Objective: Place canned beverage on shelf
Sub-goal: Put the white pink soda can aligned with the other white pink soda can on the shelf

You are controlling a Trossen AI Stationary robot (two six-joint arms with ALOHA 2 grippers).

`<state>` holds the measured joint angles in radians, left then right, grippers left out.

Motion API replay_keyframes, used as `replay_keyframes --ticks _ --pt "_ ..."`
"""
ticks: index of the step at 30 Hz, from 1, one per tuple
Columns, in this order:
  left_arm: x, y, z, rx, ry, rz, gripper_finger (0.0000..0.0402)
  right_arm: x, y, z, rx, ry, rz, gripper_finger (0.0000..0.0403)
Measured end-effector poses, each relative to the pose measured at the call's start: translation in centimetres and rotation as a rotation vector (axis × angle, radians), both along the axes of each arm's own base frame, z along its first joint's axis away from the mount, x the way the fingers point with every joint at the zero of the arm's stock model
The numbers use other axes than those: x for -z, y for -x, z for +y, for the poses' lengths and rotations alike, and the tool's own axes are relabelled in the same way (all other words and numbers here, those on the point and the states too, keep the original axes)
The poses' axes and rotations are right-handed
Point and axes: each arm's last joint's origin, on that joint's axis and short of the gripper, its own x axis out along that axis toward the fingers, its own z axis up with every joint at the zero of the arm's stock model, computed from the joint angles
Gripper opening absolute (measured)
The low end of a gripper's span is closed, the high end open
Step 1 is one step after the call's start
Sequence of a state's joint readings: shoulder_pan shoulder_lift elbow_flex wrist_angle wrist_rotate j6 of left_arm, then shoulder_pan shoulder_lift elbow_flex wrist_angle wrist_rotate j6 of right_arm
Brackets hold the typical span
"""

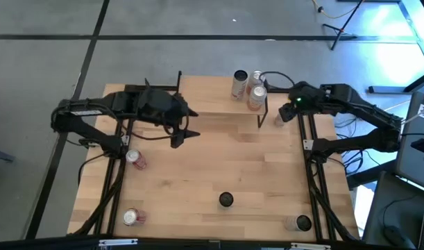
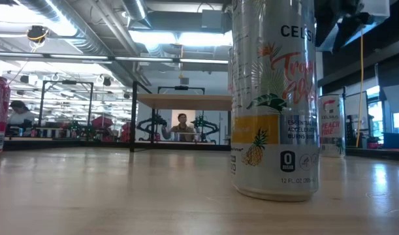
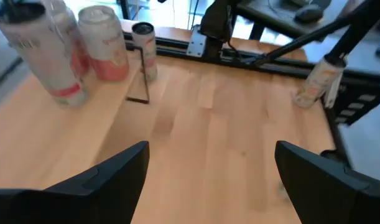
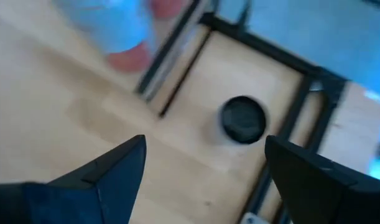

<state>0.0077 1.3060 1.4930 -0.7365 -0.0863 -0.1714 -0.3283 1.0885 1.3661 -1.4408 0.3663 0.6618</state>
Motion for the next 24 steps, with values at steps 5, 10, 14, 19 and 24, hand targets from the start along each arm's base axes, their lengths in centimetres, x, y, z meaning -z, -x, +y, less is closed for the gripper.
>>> replay_keyframes --ticks 5,10,14,19,24 --pt "1.3 0.4 -0.4 -0.028 0.074 0.007 0.0334 2.0 -0.7 -1.3 0.062 -0.013 0.053 0.0319" --pt "1.3 0.1 -0.5 -0.045 0.096 -0.018 0.0334 4.8 0.1 -3.7 0.122 -0.108 0.124 0.0319" --pt "1.1 -0.3 -0.5 -0.044 0.096 -0.056 0.0334 6.5 0.6 -5.3 0.122 -0.155 0.099 0.0319" --pt "1.0 -0.3 -0.3 -0.072 0.073 -0.07 0.0334 8.0 1.0 -6.7 0.164 -0.139 0.078 0.0319" --pt "1.0 -0.2 0.0 -0.089 0.045 -0.069 0.0334 9.8 1.2 -7.5 0.183 -0.145 0.051 0.0319"
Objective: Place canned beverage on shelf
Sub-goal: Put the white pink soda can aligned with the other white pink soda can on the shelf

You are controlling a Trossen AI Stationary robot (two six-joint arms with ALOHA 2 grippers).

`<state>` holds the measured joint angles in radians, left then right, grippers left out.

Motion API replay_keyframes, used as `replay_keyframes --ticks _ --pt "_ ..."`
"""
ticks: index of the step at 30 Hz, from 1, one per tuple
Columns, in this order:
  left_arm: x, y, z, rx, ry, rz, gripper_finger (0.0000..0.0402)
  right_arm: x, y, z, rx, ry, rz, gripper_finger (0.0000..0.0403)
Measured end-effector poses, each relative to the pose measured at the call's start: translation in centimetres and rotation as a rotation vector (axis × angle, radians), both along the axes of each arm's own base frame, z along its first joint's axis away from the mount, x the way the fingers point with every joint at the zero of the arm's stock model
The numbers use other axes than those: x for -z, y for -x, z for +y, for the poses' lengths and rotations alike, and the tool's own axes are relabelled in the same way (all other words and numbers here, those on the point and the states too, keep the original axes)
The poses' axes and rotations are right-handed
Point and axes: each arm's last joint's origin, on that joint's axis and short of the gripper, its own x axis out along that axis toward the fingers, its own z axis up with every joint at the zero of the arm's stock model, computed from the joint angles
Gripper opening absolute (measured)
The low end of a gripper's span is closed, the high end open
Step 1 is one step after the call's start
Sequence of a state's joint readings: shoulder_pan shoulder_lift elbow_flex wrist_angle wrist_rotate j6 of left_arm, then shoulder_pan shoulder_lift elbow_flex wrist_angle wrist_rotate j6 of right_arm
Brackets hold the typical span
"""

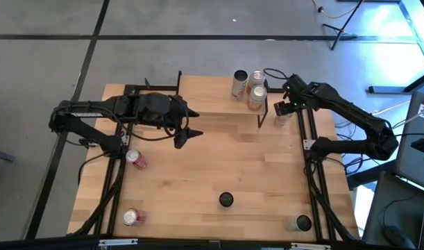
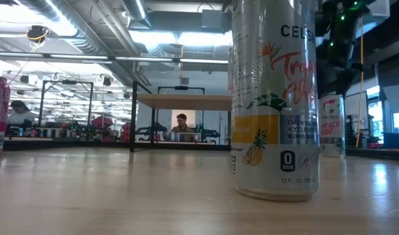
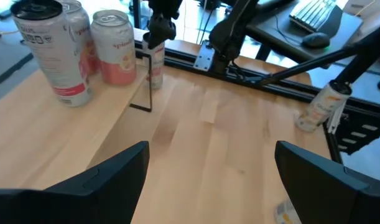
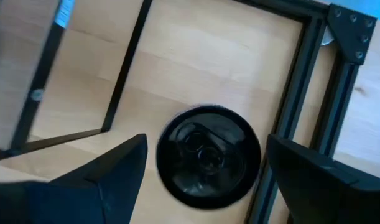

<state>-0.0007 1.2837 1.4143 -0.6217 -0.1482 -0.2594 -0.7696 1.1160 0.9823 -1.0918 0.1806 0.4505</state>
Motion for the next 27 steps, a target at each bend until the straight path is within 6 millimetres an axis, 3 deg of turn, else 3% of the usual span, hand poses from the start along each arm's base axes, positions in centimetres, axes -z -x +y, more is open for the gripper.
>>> replay_keyframes --ticks 7,14,17,22,27 --pt "0.0 0.0 0.4 -0.013 -0.007 0.002 0.0334 1.8 0.0 0.1 -0.003 -0.008 0.021 0.0316" --pt "-0.1 0.0 0.6 -0.02 -0.007 -0.012 0.0334 1.9 0.2 0.1 -0.016 0.012 0.053 0.022" --pt "-0.1 0.0 0.6 -0.021 -0.004 -0.012 0.0334 1.7 0.5 0.4 -0.026 0.012 0.069 0.022" --pt "-0.1 -0.1 0.1 -0.011 0.019 -0.015 0.0334 -0.5 1.6 1.9 -0.054 -0.008 0.02 0.022" --pt "-0.1 0.0 -0.6 -0.008 0.015 -0.014 0.0334 -3.1 1.9 4.8 -0.174 -0.033 -0.089 0.022"
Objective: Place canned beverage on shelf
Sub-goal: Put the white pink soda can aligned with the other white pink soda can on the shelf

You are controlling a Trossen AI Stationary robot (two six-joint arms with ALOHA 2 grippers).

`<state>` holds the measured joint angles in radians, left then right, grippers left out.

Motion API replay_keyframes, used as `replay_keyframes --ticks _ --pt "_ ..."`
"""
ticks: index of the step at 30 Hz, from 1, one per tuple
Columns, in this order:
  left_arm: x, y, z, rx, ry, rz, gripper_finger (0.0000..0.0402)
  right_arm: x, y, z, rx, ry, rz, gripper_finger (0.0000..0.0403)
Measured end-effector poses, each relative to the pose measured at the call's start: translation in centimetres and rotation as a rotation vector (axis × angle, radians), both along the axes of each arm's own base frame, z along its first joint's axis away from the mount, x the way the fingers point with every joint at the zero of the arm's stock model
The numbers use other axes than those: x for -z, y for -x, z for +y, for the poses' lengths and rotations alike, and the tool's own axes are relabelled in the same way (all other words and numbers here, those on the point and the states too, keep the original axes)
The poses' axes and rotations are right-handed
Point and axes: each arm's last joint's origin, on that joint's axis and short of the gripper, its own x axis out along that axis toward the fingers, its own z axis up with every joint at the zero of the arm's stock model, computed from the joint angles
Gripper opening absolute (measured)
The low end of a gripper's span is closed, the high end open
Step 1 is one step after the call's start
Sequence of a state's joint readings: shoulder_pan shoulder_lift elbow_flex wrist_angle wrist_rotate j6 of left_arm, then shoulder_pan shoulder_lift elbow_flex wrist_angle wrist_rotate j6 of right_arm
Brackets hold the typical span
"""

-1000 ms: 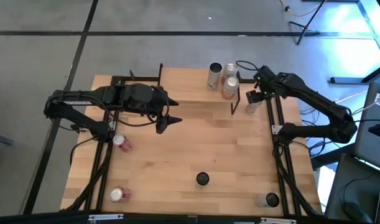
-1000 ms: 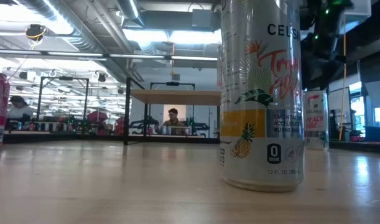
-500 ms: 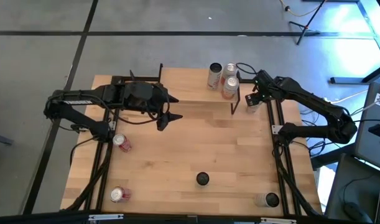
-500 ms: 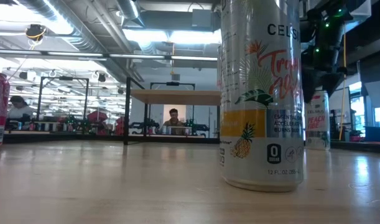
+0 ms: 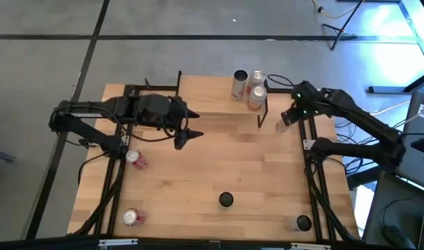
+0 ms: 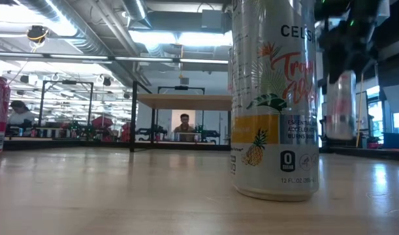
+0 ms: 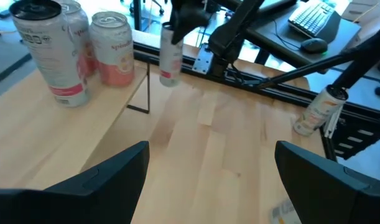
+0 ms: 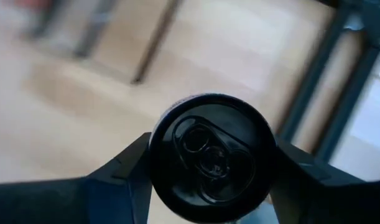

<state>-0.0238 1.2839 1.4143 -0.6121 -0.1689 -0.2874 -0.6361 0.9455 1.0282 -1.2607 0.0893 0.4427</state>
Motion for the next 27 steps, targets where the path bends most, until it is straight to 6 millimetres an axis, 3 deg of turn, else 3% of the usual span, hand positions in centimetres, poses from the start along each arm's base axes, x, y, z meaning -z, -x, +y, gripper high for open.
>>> replay_keyframes --ticks 8,15,22,27 --pt "0.0 0.0 -0.1 -0.01 0.022 -0.004 0.0334 -2.6 -1.7 4.0 -0.275 -0.061 -0.14 0.022" --pt "-0.1 0.1 -0.1 -0.016 0.037 -0.009 0.0334 -6.0 -3.9 6.9 -0.413 -0.095 -0.216 0.022" --pt "0.7 -0.9 0.0 -0.005 -0.009 0.03 0.0334 -9.1 -7.9 9.2 -0.523 -0.068 -0.317 0.022" --pt "2.1 -2.4 0.5 0.0 -0.031 0.089 0.0334 -10.0 -11.1 10.0 -0.557 -0.025 -0.304 0.022"
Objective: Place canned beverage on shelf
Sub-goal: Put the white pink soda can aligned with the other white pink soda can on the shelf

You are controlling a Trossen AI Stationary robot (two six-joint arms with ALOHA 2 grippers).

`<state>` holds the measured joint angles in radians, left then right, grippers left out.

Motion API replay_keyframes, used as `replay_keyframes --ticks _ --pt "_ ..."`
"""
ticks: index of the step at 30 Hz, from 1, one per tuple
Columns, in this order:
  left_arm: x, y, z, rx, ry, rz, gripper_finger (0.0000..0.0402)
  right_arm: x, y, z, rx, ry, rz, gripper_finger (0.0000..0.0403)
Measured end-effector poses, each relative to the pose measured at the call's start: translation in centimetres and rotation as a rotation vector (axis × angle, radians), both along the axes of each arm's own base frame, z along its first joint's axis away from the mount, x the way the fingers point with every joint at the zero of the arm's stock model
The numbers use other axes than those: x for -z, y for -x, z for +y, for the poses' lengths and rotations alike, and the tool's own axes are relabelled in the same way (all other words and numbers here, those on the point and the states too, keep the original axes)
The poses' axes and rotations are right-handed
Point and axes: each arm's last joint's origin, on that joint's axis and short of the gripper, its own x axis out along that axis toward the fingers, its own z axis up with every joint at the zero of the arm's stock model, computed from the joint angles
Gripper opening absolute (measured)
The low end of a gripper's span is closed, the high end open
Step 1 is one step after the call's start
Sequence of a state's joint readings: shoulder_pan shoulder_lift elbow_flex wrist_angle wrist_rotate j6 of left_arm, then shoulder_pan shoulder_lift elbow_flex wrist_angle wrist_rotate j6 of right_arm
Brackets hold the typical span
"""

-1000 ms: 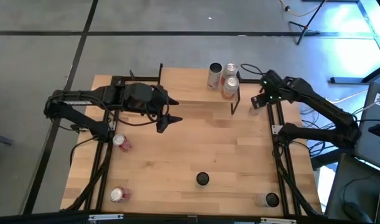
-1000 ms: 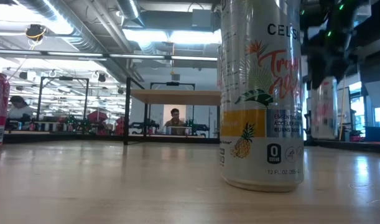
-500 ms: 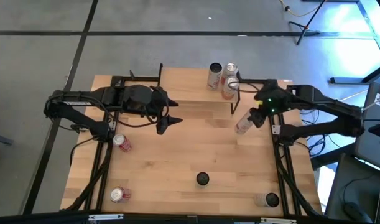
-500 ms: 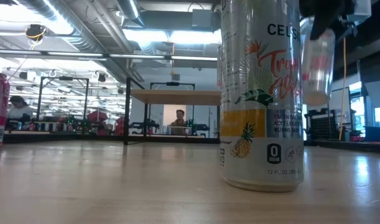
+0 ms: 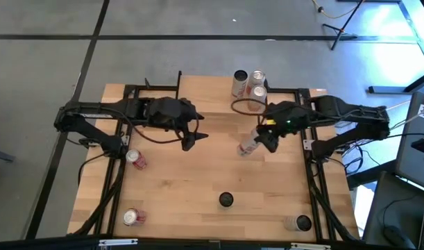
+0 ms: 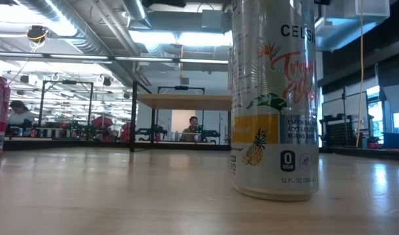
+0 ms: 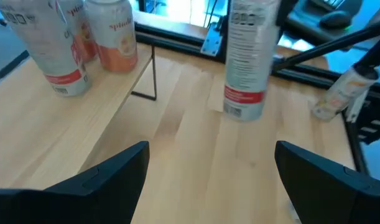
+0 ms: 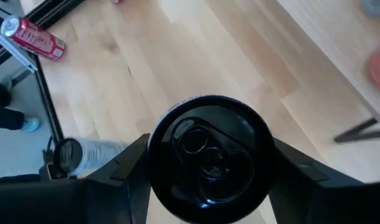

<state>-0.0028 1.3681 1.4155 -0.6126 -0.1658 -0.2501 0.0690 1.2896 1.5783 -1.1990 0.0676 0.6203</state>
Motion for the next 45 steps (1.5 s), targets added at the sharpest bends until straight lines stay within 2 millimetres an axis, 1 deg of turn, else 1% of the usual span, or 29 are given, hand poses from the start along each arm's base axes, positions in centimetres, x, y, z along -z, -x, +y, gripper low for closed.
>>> replay_keyframes --ticks 4,10,12,15,18,19,28,34,38,41,45 --pt "1.6 -1.6 0.2 0.002 -0.032 0.054 0.0334 -0.6 -2.1 0.2 0.009 0.023 -0.007 0.022" --pt "3.9 -3.9 0.3 0.034 -0.111 0.129 0.0334 -1.7 -4.6 0.2 -0.01 0.075 -0.089 0.022" --pt "4.6 -4.7 0.3 0.082 -0.096 0.133 0.0334 -1.8 -5.2 0.3 -0.023 0.086 -0.102 0.022" --pt "5.0 -5.8 0.3 0.207 -0.051 0.083 0.0334 -1.7 -6.1 0.3 -0.025 0.11 -0.123 0.022" --pt "5.2 -6.5 0.2 0.287 -0.032 0.048 0.0334 -1.7 -6.2 0.1 -0.008 0.139 -0.124 0.022" --pt "5.3 -6.6 0.2 0.289 -0.037 0.045 0.0334 -1.7 -6.4 -0.1 0.0 0.142 -0.126 0.022" --pt "5.2 -6.7 1.4 0.265 -0.029 0.028 0.0334 -1.8 -6.7 -1.7 0.049 0.172 -0.146 0.022" --pt "4.9 -6.8 1.8 0.251 -0.01 0.001 0.0334 -2.3 -7.1 -2.7 0.066 0.2 -0.209 0.022" --pt "4.8 -6.8 1.9 0.231 -0.026 -0.007 0.0334 -2.6 -7.4 -2.9 0.018 0.232 -0.239 0.022" --pt "3.9 -5.6 2.3 0.17 -0.05 0.01 0.0334 -3.1 -7.3 -3.0 0.005 0.273 -0.244 0.022" --pt "1.6 -2.6 2.6 0.12 -0.079 0.019 0.0334 -4.0 -6.5 -3.5 0.007 0.327 -0.224 0.022"
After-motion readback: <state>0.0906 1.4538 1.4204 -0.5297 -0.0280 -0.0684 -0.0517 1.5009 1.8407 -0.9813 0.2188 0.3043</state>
